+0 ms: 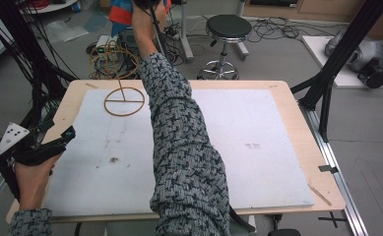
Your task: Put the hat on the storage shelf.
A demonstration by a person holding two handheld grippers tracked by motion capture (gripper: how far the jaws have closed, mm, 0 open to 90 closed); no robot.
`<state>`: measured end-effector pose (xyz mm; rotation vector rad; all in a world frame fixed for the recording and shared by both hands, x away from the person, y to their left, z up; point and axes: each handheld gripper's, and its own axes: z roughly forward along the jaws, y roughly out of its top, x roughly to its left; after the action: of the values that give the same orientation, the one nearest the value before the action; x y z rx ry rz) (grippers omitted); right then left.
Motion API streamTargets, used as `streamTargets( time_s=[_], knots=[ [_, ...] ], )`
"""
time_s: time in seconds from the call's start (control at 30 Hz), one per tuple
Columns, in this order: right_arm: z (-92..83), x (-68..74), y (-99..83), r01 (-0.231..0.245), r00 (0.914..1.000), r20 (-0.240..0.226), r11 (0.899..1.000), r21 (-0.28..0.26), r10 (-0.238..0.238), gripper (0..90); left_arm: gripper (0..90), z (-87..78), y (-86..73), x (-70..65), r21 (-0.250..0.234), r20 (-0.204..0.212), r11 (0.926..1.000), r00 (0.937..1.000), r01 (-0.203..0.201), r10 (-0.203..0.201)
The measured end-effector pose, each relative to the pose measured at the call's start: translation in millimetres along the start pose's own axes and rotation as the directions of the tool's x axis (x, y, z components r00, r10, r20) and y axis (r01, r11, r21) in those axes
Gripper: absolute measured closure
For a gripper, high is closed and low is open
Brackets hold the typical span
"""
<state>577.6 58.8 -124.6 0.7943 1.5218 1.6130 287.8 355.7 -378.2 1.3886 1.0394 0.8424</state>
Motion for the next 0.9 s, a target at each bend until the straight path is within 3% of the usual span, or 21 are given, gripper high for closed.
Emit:
streamTargets(
  time_s=[0.3,0.53,0.9],
  knots=[
    [2.7,12.8,-5.2,-0.05,0.9963,-0.069,0.999,0.01,0.051,90.0,18.7,-0.4,0.6,-0.4,0.001,0.001,1.0,1.0,-0.003,0.003],
    [-0.8,26.2,-20.0,-0.044,0.9909,-0.124,0.997,0.066,0.052,89.9,18.7,-1.9,2.8,-1.6,-0.006,0.002,1.0,1.0,-0.005,0.005],
    [-15.2,22.4,-44.6,-0.077,0.9796,-0.176,0.99,0.119,0.097,89.8,18.7,1.3,2.3,-6.4,0.007,0.01,0.9998,0.9998,-0.019,0.019]
  ],
)
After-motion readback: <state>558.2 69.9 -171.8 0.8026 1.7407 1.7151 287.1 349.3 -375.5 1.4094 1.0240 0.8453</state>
